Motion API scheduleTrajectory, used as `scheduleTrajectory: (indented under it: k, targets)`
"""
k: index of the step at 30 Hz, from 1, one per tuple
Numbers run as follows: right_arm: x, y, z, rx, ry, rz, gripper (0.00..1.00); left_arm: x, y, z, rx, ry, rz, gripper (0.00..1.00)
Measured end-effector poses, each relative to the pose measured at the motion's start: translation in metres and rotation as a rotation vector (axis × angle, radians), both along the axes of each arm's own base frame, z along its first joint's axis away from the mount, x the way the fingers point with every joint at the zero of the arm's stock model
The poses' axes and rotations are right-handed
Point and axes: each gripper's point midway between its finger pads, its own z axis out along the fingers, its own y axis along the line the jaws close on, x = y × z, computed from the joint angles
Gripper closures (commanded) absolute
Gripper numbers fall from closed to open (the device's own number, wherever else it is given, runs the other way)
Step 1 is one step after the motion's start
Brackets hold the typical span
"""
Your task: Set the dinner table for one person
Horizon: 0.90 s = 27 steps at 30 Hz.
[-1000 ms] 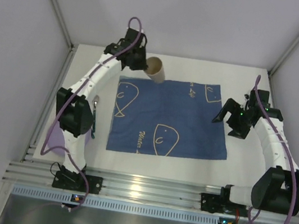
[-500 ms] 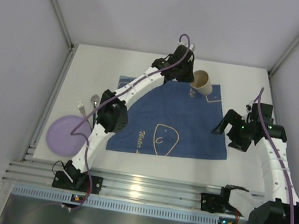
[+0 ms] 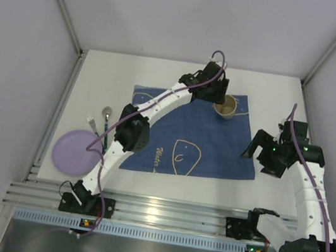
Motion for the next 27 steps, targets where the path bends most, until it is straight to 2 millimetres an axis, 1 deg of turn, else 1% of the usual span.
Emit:
scheduleTrajectory:
  k: [2, 4, 5, 6, 12, 20, 23, 27]
  targets:
    - [0.000, 0.000, 0.000, 0.000, 0.000, -0.001, 0.00, -0.001, -0.002, 0.000, 0.007, -0.008, -0.006, 0.33]
    - [0.000, 0.000, 0.000, 0.002, -0.001, -0.001, 0.00, -0.002, -0.003, 0.000, 0.013, -0.013, -0.014, 0.15]
    - [0.000, 0.000, 0.000, 0.003, -0.001, 0.000, 0.00, -0.002, -0.003, 0.000, 0.017, -0.017, -0.017, 0.10]
    - [0.001, 0.001, 0.000, 0.004, -0.002, 0.000, 0.00, -0.002, -0.003, 0.000, 0.016, -0.017, -0.017, 0.01]
    - [-0.003, 0.002, -0.009, 0.010, 0.021, 0.002, 0.00, -0.001, -0.003, 0.005, 0.014, -0.030, -0.012, 0.01]
    - [-0.005, 0.006, -0.017, 0.034, 0.035, 0.005, 0.00, 0.001, -0.008, 0.031, -0.043, -0.071, -0.008, 0.01]
    - [-0.007, 0.007, -0.019, 0.036, 0.041, 0.007, 0.00, -0.002, -0.017, 0.037, -0.062, -0.083, -0.026, 0.01]
    - [-0.008, 0.007, -0.021, 0.037, 0.046, 0.007, 0.00, -0.017, -0.038, 0.045, -0.093, -0.096, -0.075, 0.01]
